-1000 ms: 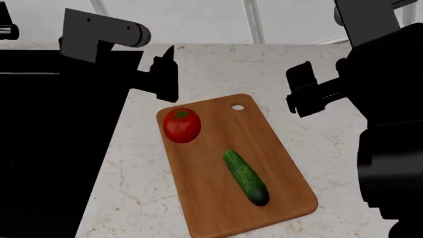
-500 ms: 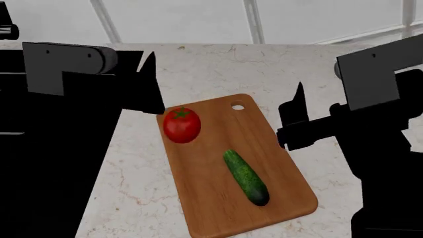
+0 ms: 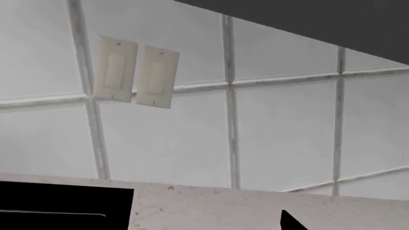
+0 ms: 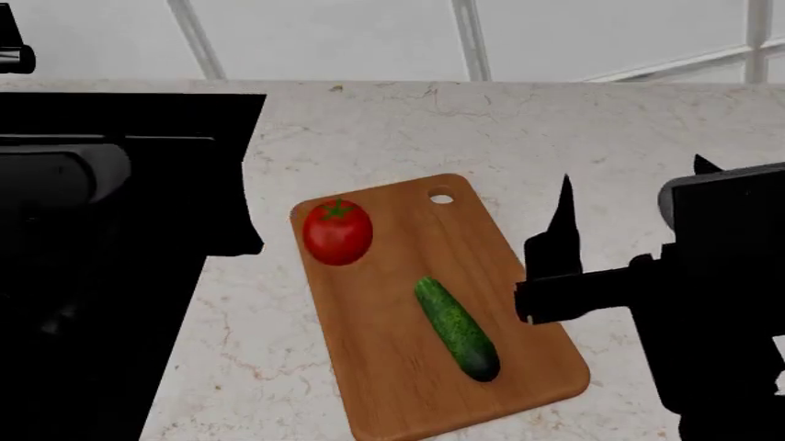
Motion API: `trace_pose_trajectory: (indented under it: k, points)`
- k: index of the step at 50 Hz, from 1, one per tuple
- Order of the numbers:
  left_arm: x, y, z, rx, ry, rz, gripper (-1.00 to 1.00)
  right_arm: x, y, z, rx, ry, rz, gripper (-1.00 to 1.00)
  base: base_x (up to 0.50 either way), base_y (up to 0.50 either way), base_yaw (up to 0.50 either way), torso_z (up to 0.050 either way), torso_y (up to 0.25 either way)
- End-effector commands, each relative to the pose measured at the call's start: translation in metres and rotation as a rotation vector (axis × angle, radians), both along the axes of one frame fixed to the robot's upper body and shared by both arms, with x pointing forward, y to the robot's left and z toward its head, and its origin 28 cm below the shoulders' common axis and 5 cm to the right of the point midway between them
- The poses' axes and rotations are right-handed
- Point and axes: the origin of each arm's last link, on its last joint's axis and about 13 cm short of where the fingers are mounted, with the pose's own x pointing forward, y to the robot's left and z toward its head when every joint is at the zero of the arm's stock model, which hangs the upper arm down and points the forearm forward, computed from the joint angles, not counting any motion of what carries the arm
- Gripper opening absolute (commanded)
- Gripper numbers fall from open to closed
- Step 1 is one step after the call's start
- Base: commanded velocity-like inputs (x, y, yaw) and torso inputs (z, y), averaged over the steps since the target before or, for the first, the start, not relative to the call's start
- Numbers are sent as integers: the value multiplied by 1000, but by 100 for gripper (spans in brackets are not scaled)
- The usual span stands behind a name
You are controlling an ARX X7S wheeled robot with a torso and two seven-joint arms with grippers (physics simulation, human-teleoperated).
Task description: Pick the vegetables from the sink and place them on the cutting board.
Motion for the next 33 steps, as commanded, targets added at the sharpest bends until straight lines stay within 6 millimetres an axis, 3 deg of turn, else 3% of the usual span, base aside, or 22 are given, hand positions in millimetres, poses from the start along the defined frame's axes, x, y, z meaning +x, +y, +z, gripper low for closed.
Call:
trace_pose_trajectory:
  k: [1, 22, 33]
  points:
    - [-24, 4, 0, -48, -23, 0, 100, -19, 2, -9, 45, -46, -4, 100, 0, 0, 0, 0, 0]
    - [-41, 17, 3, -26, -118, -34, 100, -40, 9, -25, 144, -107, 24, 100, 0, 0, 0, 0, 0]
    - [-41, 23, 5, -101, -152, -42, 100, -48, 15, -29, 167, -126, 54, 100, 0, 0, 0, 0, 0]
